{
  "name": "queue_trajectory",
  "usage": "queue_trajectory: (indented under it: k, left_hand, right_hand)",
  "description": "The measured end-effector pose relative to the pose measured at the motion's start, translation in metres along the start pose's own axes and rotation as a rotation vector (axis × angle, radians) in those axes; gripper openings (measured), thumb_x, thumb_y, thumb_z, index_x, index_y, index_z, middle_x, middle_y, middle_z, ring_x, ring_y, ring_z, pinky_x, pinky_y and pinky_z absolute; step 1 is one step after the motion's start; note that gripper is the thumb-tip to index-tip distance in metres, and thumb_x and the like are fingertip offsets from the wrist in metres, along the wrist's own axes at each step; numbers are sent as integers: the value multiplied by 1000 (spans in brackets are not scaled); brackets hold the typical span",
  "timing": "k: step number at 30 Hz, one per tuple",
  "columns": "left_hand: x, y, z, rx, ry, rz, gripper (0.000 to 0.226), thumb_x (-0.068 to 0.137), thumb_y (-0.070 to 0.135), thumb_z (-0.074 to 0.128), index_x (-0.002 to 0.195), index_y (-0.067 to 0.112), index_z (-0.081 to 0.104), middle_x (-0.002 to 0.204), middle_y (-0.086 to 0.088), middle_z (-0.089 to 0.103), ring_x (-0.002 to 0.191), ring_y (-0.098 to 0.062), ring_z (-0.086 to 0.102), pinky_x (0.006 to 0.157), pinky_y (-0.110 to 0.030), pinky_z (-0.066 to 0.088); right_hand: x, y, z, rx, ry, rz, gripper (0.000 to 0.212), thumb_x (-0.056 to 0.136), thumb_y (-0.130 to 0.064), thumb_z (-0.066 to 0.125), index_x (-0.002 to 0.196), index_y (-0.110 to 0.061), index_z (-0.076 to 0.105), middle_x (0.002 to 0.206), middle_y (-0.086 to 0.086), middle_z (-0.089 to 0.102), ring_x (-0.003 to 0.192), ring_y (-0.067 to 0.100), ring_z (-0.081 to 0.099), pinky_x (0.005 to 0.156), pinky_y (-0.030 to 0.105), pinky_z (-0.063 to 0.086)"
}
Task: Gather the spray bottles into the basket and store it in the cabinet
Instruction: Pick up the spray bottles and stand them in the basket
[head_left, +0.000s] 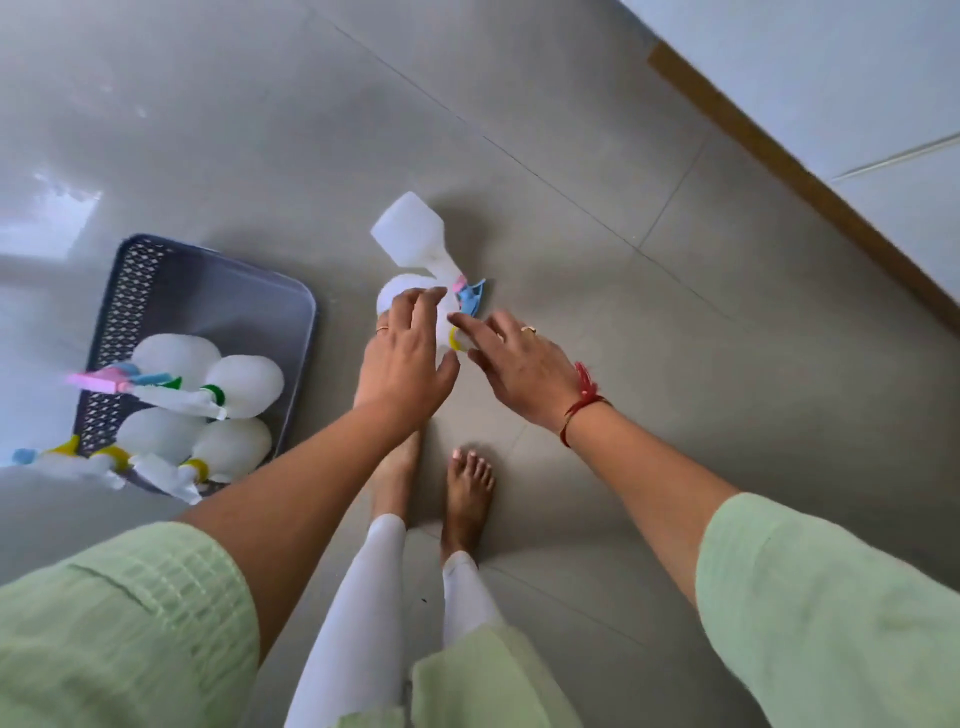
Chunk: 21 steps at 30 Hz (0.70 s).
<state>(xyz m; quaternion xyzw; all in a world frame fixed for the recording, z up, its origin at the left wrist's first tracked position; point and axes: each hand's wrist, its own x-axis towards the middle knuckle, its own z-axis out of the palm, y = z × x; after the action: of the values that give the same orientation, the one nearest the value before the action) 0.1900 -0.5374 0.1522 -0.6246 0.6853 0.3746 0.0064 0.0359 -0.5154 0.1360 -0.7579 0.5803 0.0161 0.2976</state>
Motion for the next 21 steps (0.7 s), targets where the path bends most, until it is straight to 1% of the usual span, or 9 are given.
queue_trajectory:
  k: [2,5,8,12,13,15,18,20,21]
  left_hand:
    - [-6,-19,-7,12,5,-5,63,83,18,57,141,17,34,144,-10,37,130,-35,39,101,-43,40]
    - [-14,-46,-16,-66,67,-39,53,81,10,58,132,14,45,136,-11,48,124,-36,46,99,-42,39]
    - [-23,-74,-30,-101,103,-66,40,79,7,60,119,6,53,120,-15,58,112,-37,52,91,-44,44]
    - [-32,-101,-50,-103,188,-104,30,81,16,69,105,2,59,104,-15,65,99,-36,59,77,-41,46]
    - [-34,-106,-55,-117,212,-111,29,81,20,70,102,3,61,100,-14,66,94,-34,60,74,-40,47]
    - [-35,-113,-63,-135,230,-121,28,81,25,70,100,7,62,95,-10,67,87,-31,62,71,-38,48]
    - [-28,-126,-76,-116,216,-196,28,78,22,69,101,8,60,95,-13,69,86,-35,63,69,-37,47]
    - [-20,-133,-81,-102,225,-283,24,76,21,69,93,6,60,91,-18,69,85,-40,63,67,-37,44]
    - [-16,-136,-84,-107,231,-337,22,76,22,68,87,6,58,87,-20,69,84,-41,62,65,-36,42]
  right_hand:
    - [17,-19,2,-66,-32,-115,42,97,-26,43,139,-25,42,115,16,54,81,38,61,58,43,47]
    - [41,-48,5,-85,-52,-243,36,94,-21,48,130,-18,52,102,16,55,82,37,59,58,42,46]
    - [61,-76,4,-137,-59,-357,34,92,-21,48,125,-14,54,102,14,60,88,36,61,70,45,48]
    - [86,-107,-1,-153,-81,-423,33,90,-29,53,120,-17,55,111,3,66,98,28,59,82,37,43]
    - [93,-114,-3,-149,-99,-436,31,90,-27,54,119,-16,54,110,2,66,99,27,57,82,35,43]
    - [105,-126,-6,-124,-141,-455,31,87,-17,56,117,-12,52,105,8,66,98,29,57,80,36,44]
    - [128,-143,-10,-49,-248,-461,37,82,-6,56,118,-8,49,103,12,64,98,33,58,76,31,38]
    - [142,-153,-12,62,-293,-452,50,77,1,57,124,-10,48,115,8,61,101,31,59,78,27,35]
    - [150,-159,-12,104,-306,-441,61,75,5,57,132,-14,44,124,6,56,104,29,59,81,26,39]
